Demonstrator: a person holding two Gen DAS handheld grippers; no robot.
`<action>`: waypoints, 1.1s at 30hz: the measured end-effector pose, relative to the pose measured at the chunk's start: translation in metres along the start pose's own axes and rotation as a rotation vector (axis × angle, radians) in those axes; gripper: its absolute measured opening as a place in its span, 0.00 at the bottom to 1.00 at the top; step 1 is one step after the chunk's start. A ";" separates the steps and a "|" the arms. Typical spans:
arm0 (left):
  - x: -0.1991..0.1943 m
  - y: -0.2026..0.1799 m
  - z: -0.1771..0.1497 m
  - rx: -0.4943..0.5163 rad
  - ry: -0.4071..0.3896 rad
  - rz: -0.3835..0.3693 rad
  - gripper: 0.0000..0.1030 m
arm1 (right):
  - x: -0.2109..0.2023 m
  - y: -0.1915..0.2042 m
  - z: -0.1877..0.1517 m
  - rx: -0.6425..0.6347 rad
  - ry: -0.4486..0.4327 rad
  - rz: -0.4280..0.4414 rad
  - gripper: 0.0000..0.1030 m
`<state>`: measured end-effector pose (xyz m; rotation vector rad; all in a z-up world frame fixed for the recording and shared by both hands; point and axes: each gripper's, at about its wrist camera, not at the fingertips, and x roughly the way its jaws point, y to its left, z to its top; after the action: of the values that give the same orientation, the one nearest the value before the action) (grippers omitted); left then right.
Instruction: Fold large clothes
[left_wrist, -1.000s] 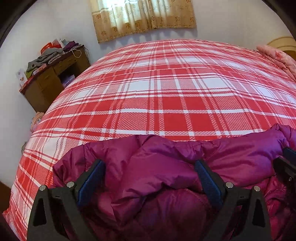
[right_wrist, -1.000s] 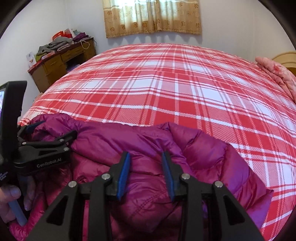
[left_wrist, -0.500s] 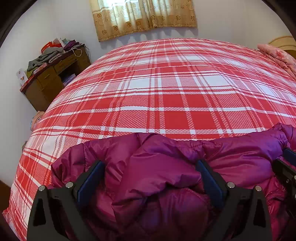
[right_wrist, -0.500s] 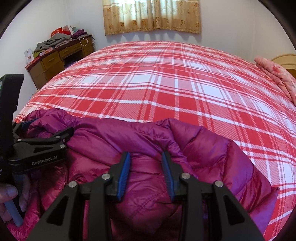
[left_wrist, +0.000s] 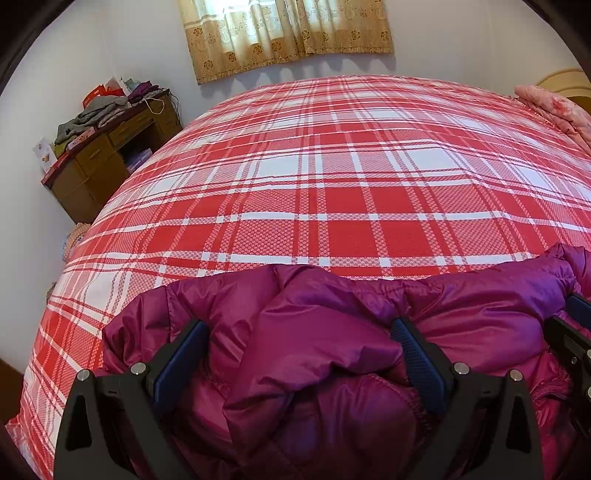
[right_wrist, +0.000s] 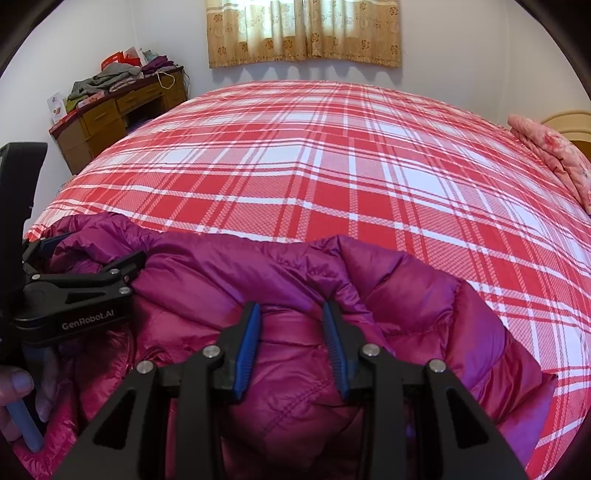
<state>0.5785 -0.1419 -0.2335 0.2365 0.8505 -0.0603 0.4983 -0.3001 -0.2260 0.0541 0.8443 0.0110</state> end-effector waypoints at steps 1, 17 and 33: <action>0.000 0.000 0.000 0.001 0.000 0.001 0.97 | 0.000 0.000 0.000 -0.001 0.000 -0.001 0.37; 0.000 -0.003 0.000 0.015 -0.004 0.022 0.97 | 0.002 0.001 0.001 -0.004 0.004 -0.005 0.37; -0.098 0.059 -0.013 -0.028 -0.061 -0.022 0.99 | -0.086 -0.031 -0.015 0.002 -0.034 -0.011 0.76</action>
<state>0.5128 -0.0860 -0.1578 0.1985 0.7923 -0.0755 0.4301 -0.3330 -0.1736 0.0511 0.8108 -0.0009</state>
